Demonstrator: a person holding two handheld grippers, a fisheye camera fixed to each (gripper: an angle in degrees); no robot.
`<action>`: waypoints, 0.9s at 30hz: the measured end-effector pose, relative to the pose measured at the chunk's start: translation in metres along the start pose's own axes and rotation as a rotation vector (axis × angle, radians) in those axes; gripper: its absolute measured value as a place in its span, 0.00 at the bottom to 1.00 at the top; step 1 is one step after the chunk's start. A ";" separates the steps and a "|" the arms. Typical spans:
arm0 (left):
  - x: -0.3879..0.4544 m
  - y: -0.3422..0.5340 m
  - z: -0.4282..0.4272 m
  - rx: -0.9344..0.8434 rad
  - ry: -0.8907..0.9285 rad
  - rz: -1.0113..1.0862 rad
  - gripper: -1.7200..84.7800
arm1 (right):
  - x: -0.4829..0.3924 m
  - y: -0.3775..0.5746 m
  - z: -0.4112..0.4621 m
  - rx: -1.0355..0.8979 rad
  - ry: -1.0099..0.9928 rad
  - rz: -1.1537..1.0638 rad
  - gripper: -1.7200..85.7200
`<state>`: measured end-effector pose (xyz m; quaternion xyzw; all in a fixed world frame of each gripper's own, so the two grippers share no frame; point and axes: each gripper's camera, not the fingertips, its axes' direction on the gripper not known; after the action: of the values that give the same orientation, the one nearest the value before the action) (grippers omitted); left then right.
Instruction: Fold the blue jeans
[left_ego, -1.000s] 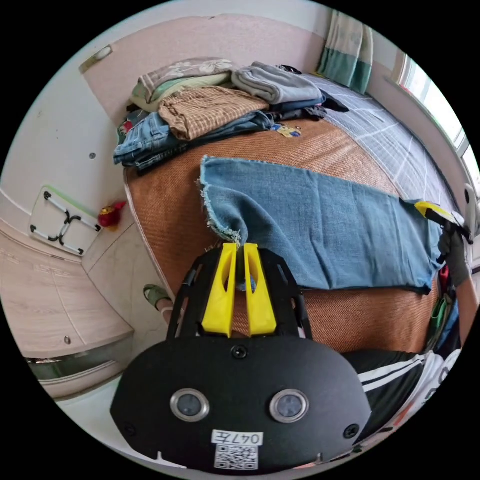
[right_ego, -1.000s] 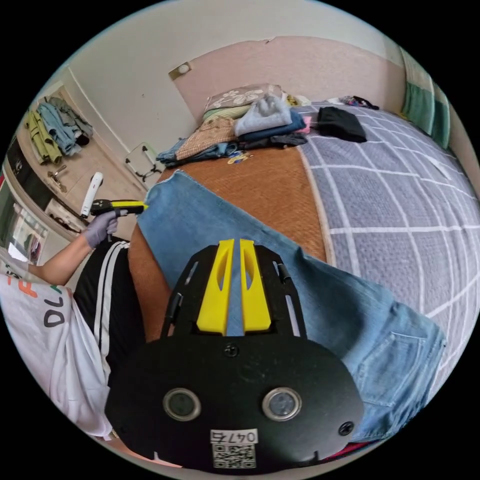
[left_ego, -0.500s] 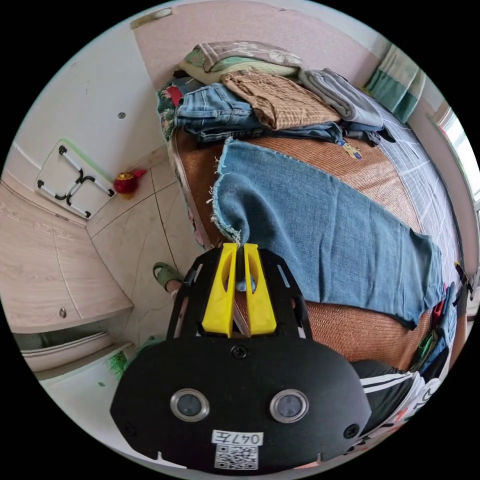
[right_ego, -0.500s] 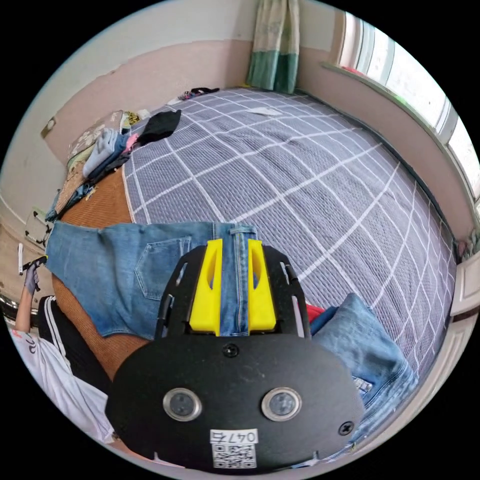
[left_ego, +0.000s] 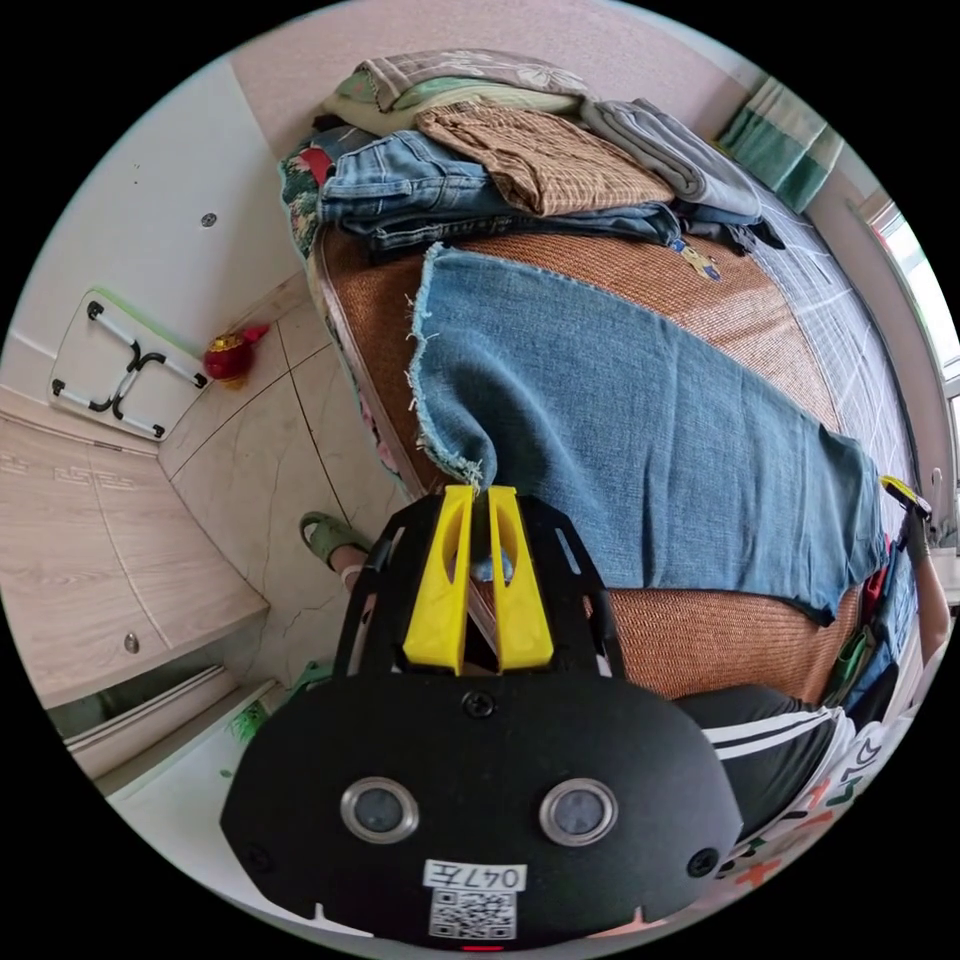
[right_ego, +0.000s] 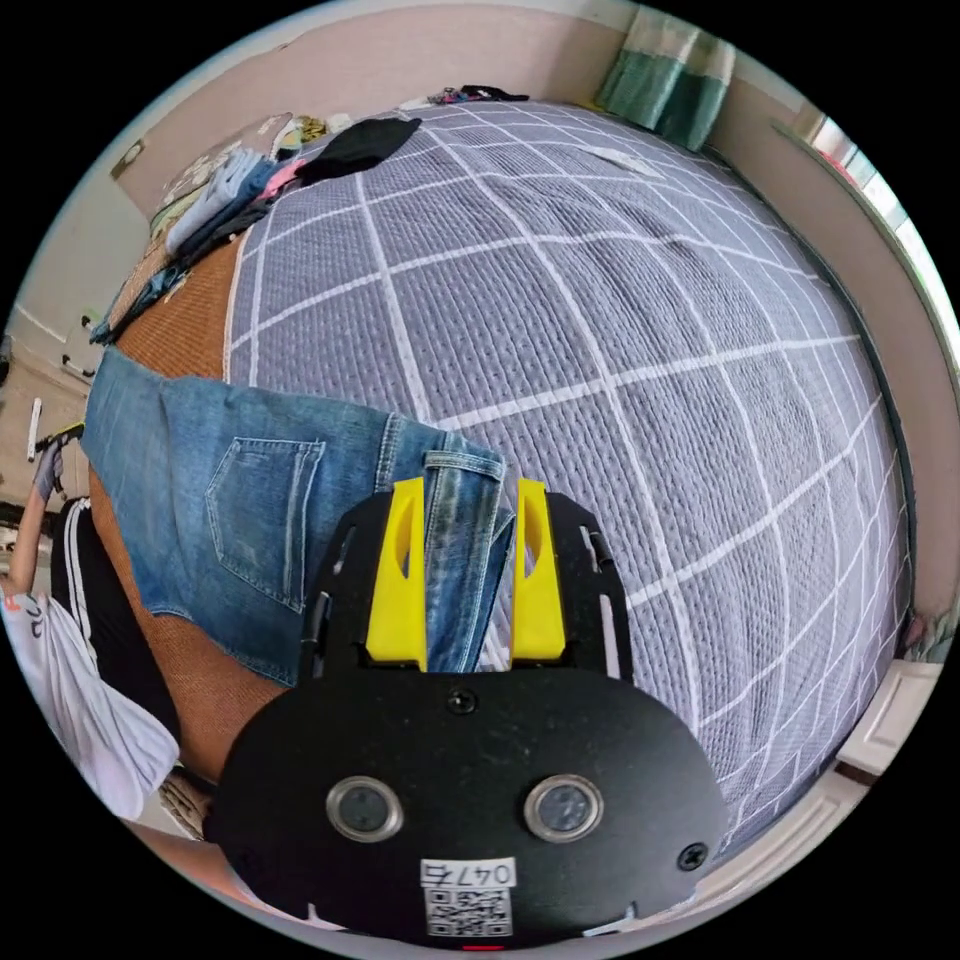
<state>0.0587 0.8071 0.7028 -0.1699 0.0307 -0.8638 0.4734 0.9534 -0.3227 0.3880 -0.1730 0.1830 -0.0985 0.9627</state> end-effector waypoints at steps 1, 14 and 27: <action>0.002 0.000 0.003 -0.002 -0.002 0.003 0.02 | 0.003 -0.002 0.002 -0.004 -0.021 0.021 0.14; 0.031 0.025 0.080 -0.035 0.003 0.039 0.03 | -0.144 -0.022 -0.070 0.033 0.254 -0.329 0.03; 0.042 0.094 0.174 -0.033 0.049 0.048 0.03 | -0.144 -0.056 -0.147 -0.059 0.425 0.091 0.03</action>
<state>0.1699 0.7394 0.8576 -0.1554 0.0606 -0.8555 0.4902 0.7580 -0.3811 0.3266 -0.1678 0.3922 -0.0839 0.9005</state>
